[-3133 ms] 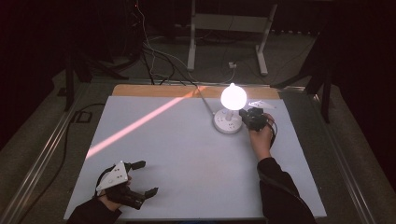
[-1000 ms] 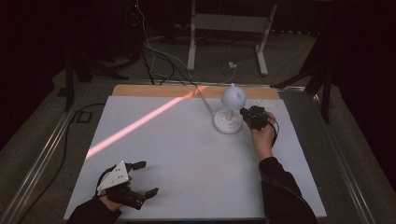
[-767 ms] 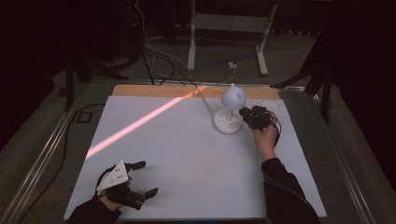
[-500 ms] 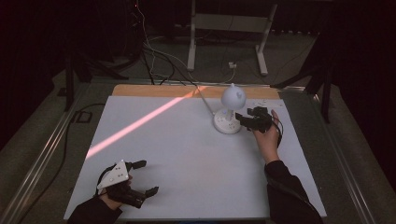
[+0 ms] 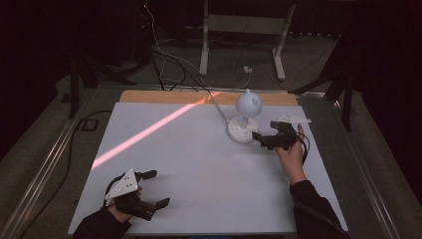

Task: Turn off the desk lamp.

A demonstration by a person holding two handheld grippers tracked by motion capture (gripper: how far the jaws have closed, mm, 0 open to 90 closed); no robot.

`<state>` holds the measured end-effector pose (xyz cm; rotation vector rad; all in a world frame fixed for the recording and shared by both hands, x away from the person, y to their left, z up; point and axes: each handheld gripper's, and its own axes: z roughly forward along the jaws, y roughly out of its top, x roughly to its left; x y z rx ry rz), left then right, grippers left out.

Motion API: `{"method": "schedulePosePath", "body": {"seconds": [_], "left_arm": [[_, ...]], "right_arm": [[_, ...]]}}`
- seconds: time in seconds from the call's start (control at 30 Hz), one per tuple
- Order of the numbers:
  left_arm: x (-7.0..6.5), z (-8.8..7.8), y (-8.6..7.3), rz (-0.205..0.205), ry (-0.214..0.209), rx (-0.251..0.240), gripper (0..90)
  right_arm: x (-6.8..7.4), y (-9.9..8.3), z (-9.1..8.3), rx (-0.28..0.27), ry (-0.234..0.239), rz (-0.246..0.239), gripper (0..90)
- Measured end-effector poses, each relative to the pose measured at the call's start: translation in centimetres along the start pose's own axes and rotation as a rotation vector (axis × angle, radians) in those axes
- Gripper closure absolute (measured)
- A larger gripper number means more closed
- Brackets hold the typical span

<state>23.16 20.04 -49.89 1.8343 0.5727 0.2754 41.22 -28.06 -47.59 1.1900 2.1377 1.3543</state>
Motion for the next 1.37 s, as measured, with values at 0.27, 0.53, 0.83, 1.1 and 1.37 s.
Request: {"method": "schedulePosePath", "body": {"seconds": [0.27, 0.53, 0.83, 1.1, 1.37], "left_arm": [[-0.6, -0.7, 0.0, 0.011, 0.007, -0.011, 0.4], [-0.4, -0.4, 0.0, 0.006, 0.003, -0.006, 0.5], [-0.5, -0.5, 0.0, 0.010, 0.002, -0.010, 0.5], [-0.5, -0.5, 0.0, 0.014, 0.007, -0.003, 0.5], [-0.4, -0.3, 0.0, 0.014, 0.006, -0.005, 0.5]], "right_arm": [[1.4, -1.2, -1.4, 0.042, -0.011, -0.030, 0.0], [2.8, -3.3, -3.4, 0.070, 0.010, -0.022, 0.0], [4.7, -5.8, -5.4, 0.117, 0.026, -0.064, 0.0], [5.7, -7.5, -7.5, 0.096, 0.044, -0.038, 0.0], [6.0, -8.5, -8.4, 0.106, 0.042, -0.031, 0.0]]}}
